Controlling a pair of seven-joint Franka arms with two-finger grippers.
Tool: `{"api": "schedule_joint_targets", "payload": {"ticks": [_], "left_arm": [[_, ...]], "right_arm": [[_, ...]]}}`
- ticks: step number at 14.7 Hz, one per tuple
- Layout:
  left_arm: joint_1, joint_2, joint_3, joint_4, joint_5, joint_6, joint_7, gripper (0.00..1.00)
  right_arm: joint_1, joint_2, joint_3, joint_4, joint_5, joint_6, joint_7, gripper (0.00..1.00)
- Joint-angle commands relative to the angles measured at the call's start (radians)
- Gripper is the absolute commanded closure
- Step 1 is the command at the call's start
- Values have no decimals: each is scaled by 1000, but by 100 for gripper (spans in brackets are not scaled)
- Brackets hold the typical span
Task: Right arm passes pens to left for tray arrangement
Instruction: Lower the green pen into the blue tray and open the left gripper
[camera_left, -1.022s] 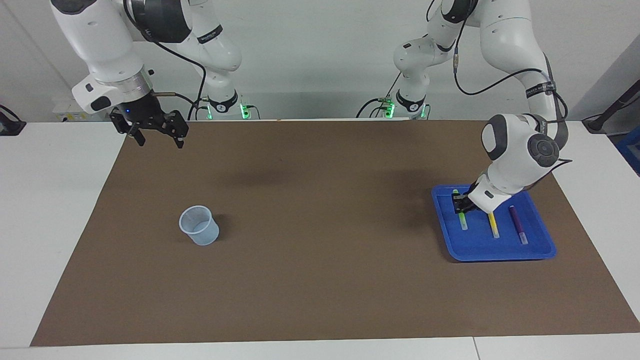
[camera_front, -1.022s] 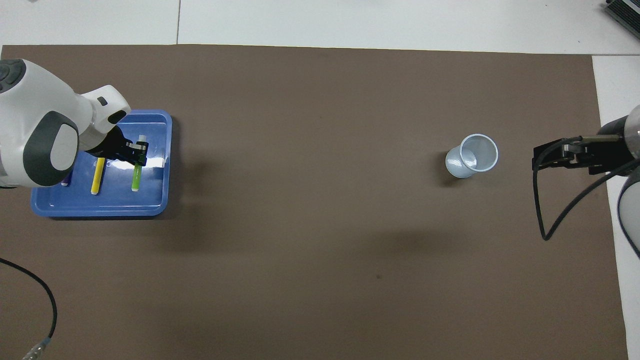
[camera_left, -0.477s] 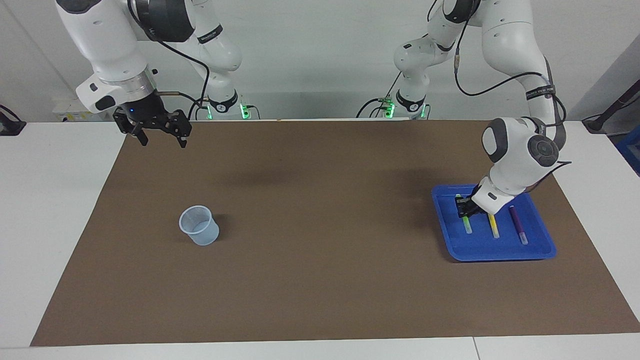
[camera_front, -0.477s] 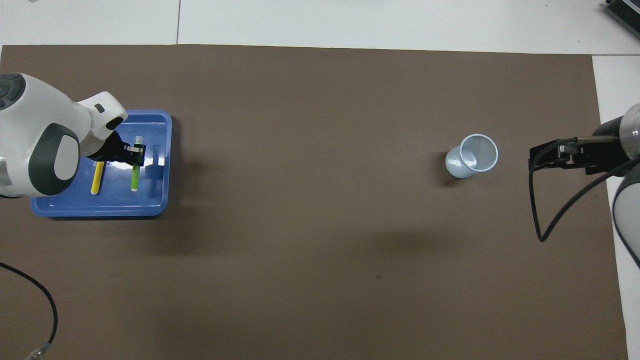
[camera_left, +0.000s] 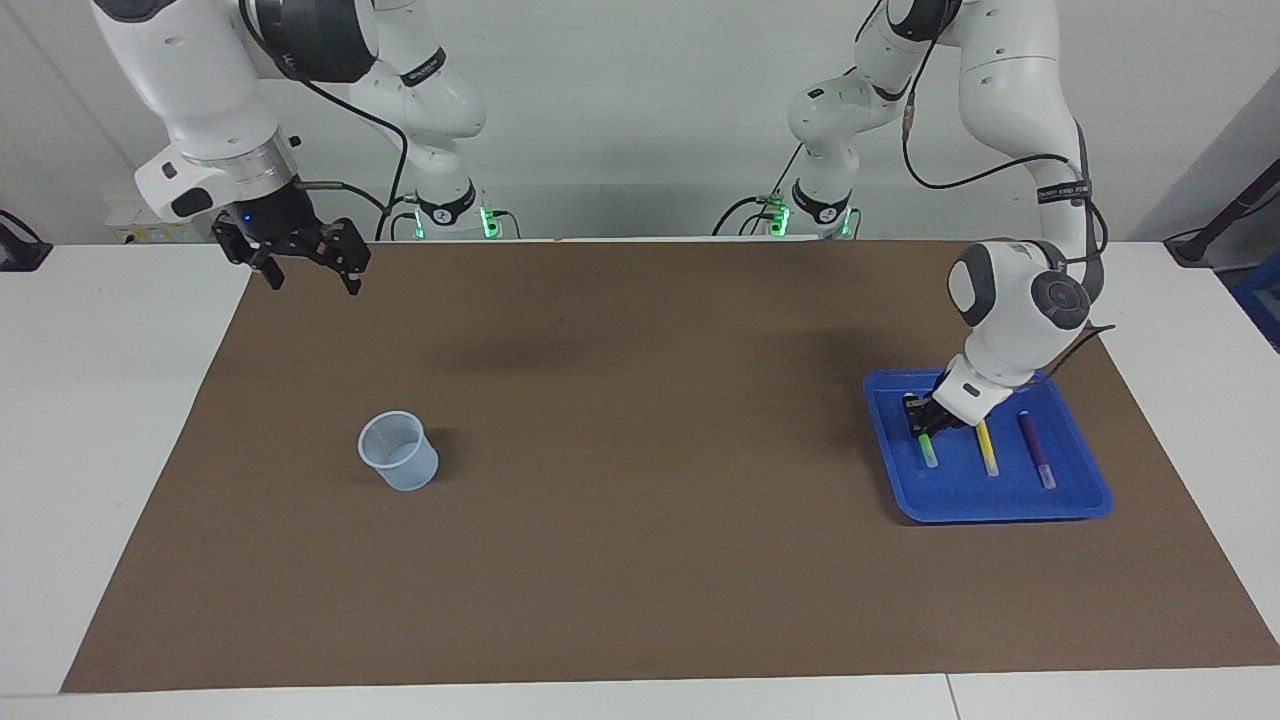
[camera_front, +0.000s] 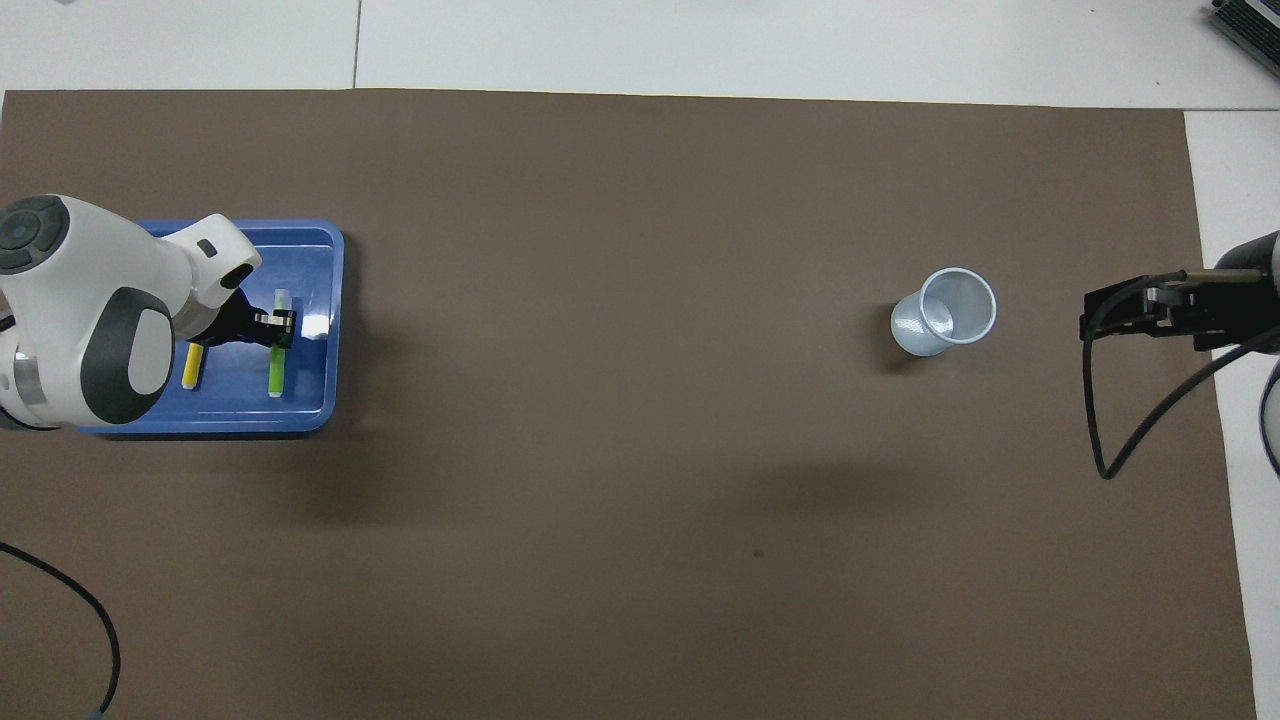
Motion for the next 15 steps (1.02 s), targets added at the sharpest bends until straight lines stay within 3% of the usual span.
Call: {"api": "schedule_joint_targets", "payload": {"ticks": [1,2,4,15], "left_arm": [[14,-40,-7,-46,15,24,7,100],[14,-40,-7,-46,15,26,7,100],[16,-40,-6,-48,15,33,7,100],[28,-38,-7,-83,15,86,7,100]], "right_arm": [[136,-20,-151,-18,4,1,-15,0],[175,-20,-197,-19,4,4,-21,0],[194,-20,-205,-19,4,6,-12,0],[197,-20,-204,-19,8,0,-15,0]]}}
